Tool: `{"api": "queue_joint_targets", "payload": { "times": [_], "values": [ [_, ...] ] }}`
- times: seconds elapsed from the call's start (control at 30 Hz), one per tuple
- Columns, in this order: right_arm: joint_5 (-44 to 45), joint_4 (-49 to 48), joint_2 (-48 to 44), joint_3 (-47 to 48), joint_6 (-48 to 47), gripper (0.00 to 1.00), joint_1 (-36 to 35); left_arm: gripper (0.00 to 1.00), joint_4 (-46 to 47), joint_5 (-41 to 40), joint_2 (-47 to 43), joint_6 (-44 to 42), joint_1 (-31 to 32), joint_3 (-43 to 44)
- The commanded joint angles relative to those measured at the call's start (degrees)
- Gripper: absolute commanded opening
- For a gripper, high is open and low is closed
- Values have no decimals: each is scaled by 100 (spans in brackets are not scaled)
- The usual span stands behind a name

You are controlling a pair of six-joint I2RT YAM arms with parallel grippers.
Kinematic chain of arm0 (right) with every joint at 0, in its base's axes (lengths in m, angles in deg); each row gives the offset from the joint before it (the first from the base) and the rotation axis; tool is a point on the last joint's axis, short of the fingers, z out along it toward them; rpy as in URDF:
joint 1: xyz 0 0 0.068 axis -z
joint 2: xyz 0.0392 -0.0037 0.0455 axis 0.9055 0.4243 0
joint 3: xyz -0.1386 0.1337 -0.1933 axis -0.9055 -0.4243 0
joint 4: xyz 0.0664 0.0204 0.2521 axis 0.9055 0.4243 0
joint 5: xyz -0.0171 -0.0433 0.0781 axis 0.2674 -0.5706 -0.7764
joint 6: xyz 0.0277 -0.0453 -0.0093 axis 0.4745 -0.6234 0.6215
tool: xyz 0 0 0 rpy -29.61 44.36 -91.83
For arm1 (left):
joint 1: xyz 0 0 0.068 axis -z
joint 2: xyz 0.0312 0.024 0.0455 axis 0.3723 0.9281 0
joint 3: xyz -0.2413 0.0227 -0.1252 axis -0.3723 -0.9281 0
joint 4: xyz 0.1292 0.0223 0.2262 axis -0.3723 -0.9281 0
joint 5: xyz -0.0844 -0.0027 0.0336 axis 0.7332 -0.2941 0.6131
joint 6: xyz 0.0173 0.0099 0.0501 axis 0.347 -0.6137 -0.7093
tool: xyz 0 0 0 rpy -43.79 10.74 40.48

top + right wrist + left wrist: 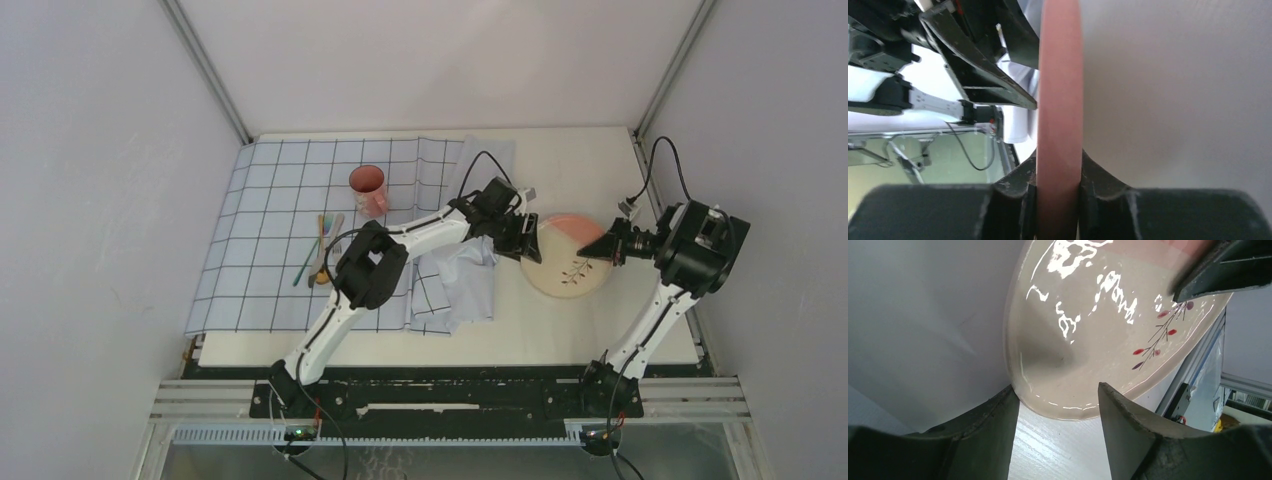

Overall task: Set the dinner table for one person
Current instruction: Pick up the plate at the center of the board.

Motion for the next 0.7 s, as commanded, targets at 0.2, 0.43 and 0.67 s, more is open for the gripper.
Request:
{"api": "queue_joint_targets", "payload": {
  "times": [0.2, 0.43, 0.67],
  "values": [
    [699, -2199, -1378, -737, 2151, 0, -330, 63, 121, 314, 45, -70, 154, 383],
    [299, -969, -1259, -42, 1437, 0, 128, 63, -133, 139, -47, -365, 90, 604],
    [0, -40, -1080, 478, 922, 0, 358, 64, -314, 75, -228, -549, -202, 746]
  ]
}}
